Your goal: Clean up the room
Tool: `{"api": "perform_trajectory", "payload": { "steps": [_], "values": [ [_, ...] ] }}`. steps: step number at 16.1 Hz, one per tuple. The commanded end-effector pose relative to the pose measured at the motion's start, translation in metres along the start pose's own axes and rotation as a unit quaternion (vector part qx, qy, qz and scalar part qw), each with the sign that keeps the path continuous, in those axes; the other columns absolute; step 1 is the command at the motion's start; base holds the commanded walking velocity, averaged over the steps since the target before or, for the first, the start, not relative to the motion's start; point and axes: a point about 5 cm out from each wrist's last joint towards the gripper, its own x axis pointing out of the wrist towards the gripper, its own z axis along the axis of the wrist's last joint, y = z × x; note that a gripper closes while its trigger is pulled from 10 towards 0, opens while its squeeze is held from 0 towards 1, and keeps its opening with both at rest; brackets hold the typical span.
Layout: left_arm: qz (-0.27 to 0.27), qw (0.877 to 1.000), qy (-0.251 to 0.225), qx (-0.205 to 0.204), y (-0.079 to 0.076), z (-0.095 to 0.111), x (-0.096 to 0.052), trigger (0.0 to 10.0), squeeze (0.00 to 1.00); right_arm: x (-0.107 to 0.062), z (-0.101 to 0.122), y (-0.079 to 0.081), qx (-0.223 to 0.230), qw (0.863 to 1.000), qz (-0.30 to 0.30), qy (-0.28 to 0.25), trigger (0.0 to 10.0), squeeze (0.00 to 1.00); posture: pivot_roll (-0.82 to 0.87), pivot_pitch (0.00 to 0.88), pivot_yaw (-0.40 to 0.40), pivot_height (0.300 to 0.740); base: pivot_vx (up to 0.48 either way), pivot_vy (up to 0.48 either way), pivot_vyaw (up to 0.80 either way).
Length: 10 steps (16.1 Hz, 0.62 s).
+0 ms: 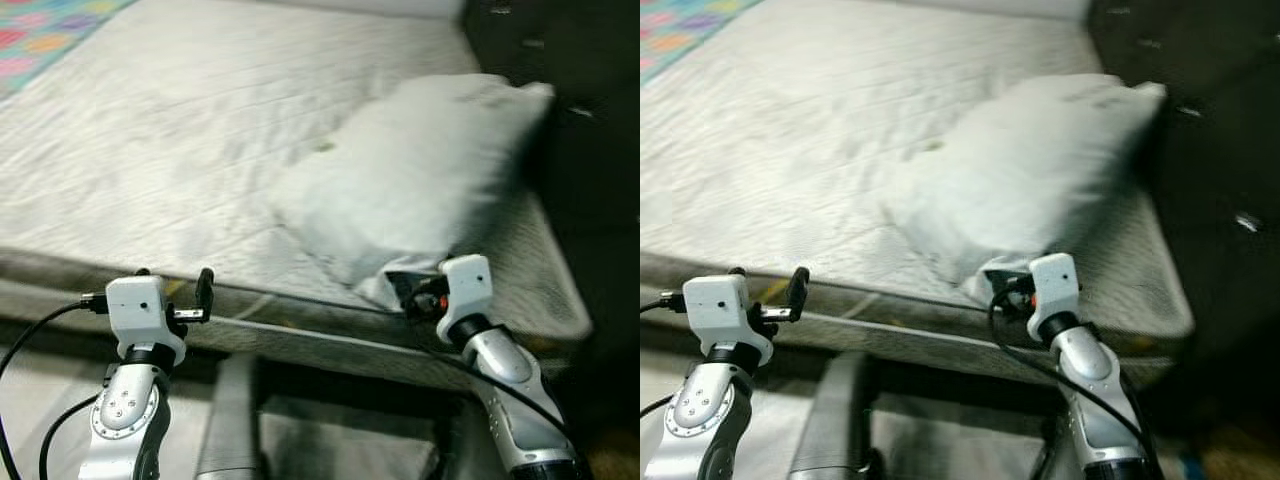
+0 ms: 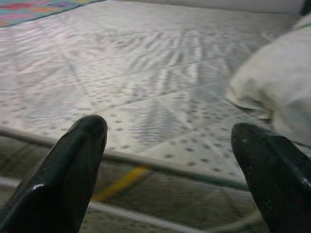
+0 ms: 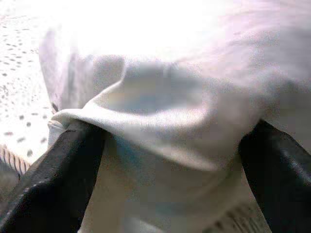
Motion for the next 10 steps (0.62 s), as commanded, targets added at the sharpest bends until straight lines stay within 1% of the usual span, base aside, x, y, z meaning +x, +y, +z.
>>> {"api": "perform_trajectory", "payload": {
  "steps": [1,2,4,5,6,7,9,10],
  "values": [
    [-0.002,1.000,-0.001,0.000,-0.002,0.002,0.000,10.0,0.00,0.002,0.003,-0.001,-0.006,1.000,0.004,-0.005,10.0,0.00,0.03,0.100,-0.054,0.457,0.000,0.000,0.00],
    [-0.001,1.000,-0.002,0.000,-0.002,0.002,0.000,10.0,0.00,0.008,0.007,-0.008,-0.002,1.000,-0.007,-0.009,10.0,0.00,0.03,0.100,-0.054,0.457,0.000,0.000,0.00],
    [0.001,1.000,-0.002,-0.001,-0.001,0.002,0.000,10.0,0.00,0.012,0.014,-0.019,0.001,1.000,-0.024,-0.016,10.0,0.00,0.03,0.097,-0.053,0.457,0.000,0.000,0.00],
    [0.001,1.000,-0.003,-0.001,-0.001,0.002,0.000,10.0,0.00,0.012,0.015,-0.020,0.001,1.000,-0.026,-0.016,10.0,0.00,0.03,0.095,-0.052,0.457,0.000,0.000,0.00],
    [0.000,1.000,-0.002,-0.001,-0.001,0.002,0.000,10.0,0.00,0.013,0.019,-0.025,0.015,0.999,-0.036,-0.016,10.0,0.00,0.03,0.094,-0.050,0.457,0.000,0.000,0.00],
    [-0.001,1.000,-0.002,-0.002,-0.001,0.002,0.000,10.0,0.00,0.014,0.020,-0.026,0.024,0.999,-0.033,-0.011,10.0,0.00,0.03,0.093,-0.048,0.457,0.000,0.000,0.00],
    [-0.003,1.000,-0.001,-0.003,-0.001,0.002,0.001,10.0,0.00,0.015,0.022,-0.025,0.047,0.999,-0.004,0.007,10.0,0.00,0.03,0.091,-0.044,0.457,0.000,0.000,0.00],
    [-0.004,1.000,-0.001,-0.003,-0.001,0.002,0.001,10.0,0.00,0.015,0.021,-0.026,0.047,0.999,0.005,0.016,10.0,0.00,0.03,0.091,-0.044,0.457,0.000,0.000,0.00]
  ]
}}
